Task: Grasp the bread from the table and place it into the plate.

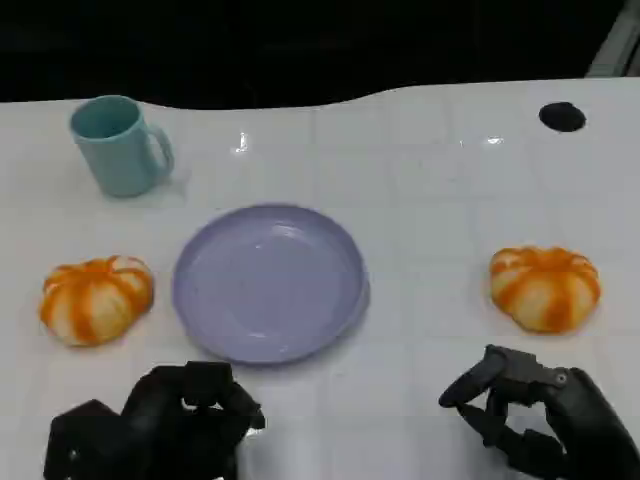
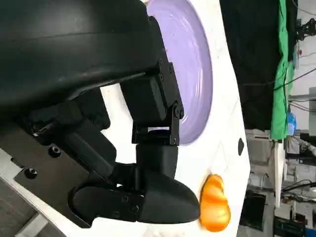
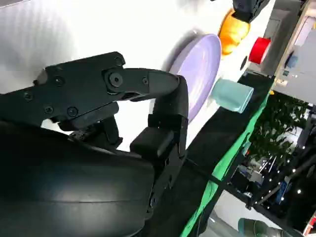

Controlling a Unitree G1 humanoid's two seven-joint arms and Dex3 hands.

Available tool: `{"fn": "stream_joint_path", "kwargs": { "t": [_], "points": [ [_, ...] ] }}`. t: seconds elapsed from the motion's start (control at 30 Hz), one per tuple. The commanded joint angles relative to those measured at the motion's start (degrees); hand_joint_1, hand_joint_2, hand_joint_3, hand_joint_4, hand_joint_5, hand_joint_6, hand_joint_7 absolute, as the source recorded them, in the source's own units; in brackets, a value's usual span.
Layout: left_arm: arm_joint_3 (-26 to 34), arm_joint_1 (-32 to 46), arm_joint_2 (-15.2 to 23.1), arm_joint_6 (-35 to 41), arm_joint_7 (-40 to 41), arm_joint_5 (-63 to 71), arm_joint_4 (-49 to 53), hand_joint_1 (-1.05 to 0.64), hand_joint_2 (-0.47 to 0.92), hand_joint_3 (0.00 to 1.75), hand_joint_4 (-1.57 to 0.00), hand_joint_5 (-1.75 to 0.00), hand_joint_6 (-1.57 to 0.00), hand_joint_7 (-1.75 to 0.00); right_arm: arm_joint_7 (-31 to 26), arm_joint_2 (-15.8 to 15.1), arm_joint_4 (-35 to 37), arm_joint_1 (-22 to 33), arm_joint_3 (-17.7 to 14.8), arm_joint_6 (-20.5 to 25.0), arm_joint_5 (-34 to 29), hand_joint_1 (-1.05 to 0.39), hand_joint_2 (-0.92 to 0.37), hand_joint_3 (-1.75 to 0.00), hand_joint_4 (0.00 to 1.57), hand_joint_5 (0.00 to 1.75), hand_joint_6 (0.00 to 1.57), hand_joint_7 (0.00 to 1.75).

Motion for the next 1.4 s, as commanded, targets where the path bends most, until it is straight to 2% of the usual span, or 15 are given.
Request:
{"fn": "stream_joint_path", "kwargs": {
  "t": [0.03, 0.87, 0.93, 1.07, 1.3, 1.4],
  "points": [
    [0.59, 0.05, 0.83, 0.28, 0.03, -0.31, -0.01, -1.05, 0.54, 0.69, -1.57, -1.22, -1.39, -0.88, 0.19, -0.51, -0.08, 0.02, -0.71, 0.11, 0.90, -0.39, -0.92, -0.32, 0.73, 1.67, 0.74, 1.13],
    [0.76, -0.11, 0.98, -0.76, -0.58, -0.65, 0.74, -1.05, 0.55, 0.68, -1.57, -1.21, -1.38, -0.87, -0.13, -0.30, -0.90, 0.33, -0.62, 0.54, 0.51, -0.39, -0.91, -0.31, 0.73, 1.67, 0.76, 1.06],
    [0.74, -0.09, 1.03, -0.70, -0.49, -0.54, 0.70, -1.05, 0.55, 0.68, -1.57, -1.21, -1.38, -0.87, -0.29, -0.17, -1.13, 0.46, -0.63, 0.41, 0.50, -0.39, -0.92, -0.31, 0.73, 1.68, 0.77, 1.01],
    [0.81, -0.17, 1.04, -0.43, -0.56, -0.72, 0.72, -1.05, 0.56, 0.67, -1.57, -1.21, -1.37, -0.87, -0.49, 0.18, -1.57, 0.46, -0.66, -0.25, 0.78, -0.42, -0.92, -0.33, 0.74, 1.70, 0.82, 0.77],
    [0.74, -0.60, 0.86, -0.45, -0.13, -0.40, 1.14, -1.05, 0.55, 0.68, -1.57, -1.21, -1.38, -0.87, -0.87, 0.71, -2.73, 0.03, -1.14, -1.37, 1.29, -0.42, -0.92, -0.29, 0.69, 1.57, 0.83, 0.68],
    [0.63, -0.68, 0.88, -0.23, 0.34, 0.10, 1.13, -1.05, 0.55, 0.68, -1.57, -1.22, -1.39, -0.88, -2.59, 0.26, -3.13, -0.63, -1.86, -2.57, -0.97, -0.43, -0.92, -0.26, 0.65, 1.40, 0.79, 0.66]
  ]
}}
